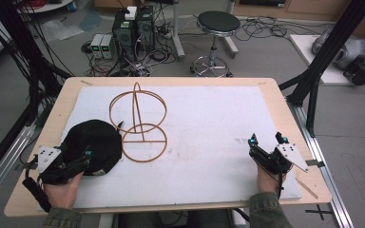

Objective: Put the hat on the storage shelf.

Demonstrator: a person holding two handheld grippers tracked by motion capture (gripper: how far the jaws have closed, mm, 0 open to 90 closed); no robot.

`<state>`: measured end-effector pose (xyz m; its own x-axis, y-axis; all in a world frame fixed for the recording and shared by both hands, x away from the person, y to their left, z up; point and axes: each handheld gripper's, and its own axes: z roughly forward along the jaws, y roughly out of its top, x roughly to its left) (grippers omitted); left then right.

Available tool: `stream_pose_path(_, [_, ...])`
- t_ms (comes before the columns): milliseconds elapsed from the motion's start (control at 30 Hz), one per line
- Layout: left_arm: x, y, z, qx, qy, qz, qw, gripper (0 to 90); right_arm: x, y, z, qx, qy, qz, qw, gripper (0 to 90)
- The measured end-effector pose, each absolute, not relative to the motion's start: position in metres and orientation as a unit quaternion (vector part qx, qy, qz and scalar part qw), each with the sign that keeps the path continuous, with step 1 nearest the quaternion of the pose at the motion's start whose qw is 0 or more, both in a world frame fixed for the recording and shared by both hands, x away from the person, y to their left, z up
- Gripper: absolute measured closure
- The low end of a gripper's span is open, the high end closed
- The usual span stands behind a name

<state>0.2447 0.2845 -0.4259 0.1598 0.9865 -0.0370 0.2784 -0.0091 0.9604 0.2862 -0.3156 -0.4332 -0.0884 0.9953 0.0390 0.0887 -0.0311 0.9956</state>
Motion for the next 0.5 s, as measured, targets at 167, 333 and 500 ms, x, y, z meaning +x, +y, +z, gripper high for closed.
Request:
stream_pose_path(167, [0.2468, 0.2796, -0.4277, 0.61, 0.525, 0.372, 0.463, 20.3, 0.2866, -0.3167, -0.4335, 0.509, 0.532, 0.508, 0.446, 11.8])
stream_pose_path(333, [0.2486, 0.2777, -0.4305, 0.616, 0.526, 0.365, 0.459, 21.7, 0.2865, -0.3162, -0.4336, 0.512, 0.533, 0.506, 0.444, 11.8])
stream_pose_path(500, [0.2475, 0.2777, -0.4303, 0.617, 0.522, 0.365, 0.463, 26.6, 0.2866, -0.3167, -0.4337, 0.513, 0.533, 0.505, 0.444, 11.8])
